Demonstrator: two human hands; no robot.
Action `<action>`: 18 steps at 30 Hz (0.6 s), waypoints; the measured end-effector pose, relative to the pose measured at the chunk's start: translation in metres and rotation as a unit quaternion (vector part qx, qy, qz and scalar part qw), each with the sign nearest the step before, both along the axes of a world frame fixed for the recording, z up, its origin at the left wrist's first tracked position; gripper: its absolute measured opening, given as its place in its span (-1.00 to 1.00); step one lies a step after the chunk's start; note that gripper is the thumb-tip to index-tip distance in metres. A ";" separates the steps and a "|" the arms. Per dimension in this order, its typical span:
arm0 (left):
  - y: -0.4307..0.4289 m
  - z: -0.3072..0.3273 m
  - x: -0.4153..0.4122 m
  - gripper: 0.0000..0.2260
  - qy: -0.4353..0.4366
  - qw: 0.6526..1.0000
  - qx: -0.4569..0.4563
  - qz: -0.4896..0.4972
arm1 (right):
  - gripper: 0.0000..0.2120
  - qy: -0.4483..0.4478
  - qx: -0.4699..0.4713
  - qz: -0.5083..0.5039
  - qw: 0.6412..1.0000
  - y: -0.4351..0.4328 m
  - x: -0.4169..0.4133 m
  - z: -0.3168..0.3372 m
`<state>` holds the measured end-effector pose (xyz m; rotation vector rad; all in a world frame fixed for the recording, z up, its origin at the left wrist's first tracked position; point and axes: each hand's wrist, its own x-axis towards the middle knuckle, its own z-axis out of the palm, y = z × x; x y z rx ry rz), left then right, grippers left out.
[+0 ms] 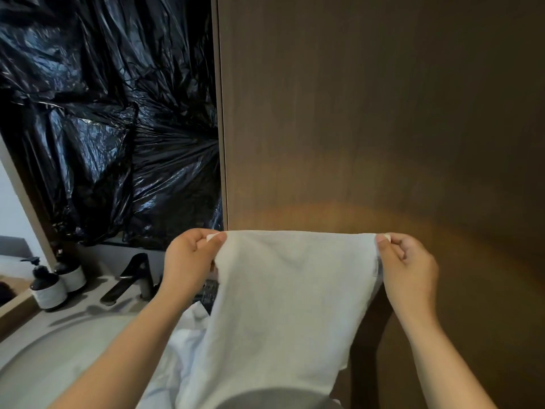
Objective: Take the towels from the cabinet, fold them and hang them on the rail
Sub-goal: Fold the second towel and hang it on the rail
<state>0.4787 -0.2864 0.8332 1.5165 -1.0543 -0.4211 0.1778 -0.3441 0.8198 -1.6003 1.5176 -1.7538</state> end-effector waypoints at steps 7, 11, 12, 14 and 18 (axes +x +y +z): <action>0.033 -0.012 -0.046 -0.89 0.170 0.981 -0.003 -0.097 | -0.92 -0.088 0.028 0.131 0.987 0.055 0.050 0.003; 0.048 -0.016 -0.063 -0.89 0.190 0.973 -0.019 -0.127 | -0.95 -0.098 0.058 0.190 0.975 0.076 0.074 0.005; 0.052 -0.016 -0.066 -0.88 0.199 0.970 -0.020 -0.137 | -0.95 -0.092 0.066 0.198 0.974 0.079 0.078 0.004; 0.060 -0.016 -0.070 -0.86 0.228 0.960 -0.021 -0.164 | -0.96 -0.082 0.086 0.216 0.969 0.086 0.085 0.002; 0.072 -0.017 -0.066 -0.86 0.226 0.956 -0.016 -0.188 | -0.96 -0.140 0.131 0.278 0.941 0.096 0.093 -0.002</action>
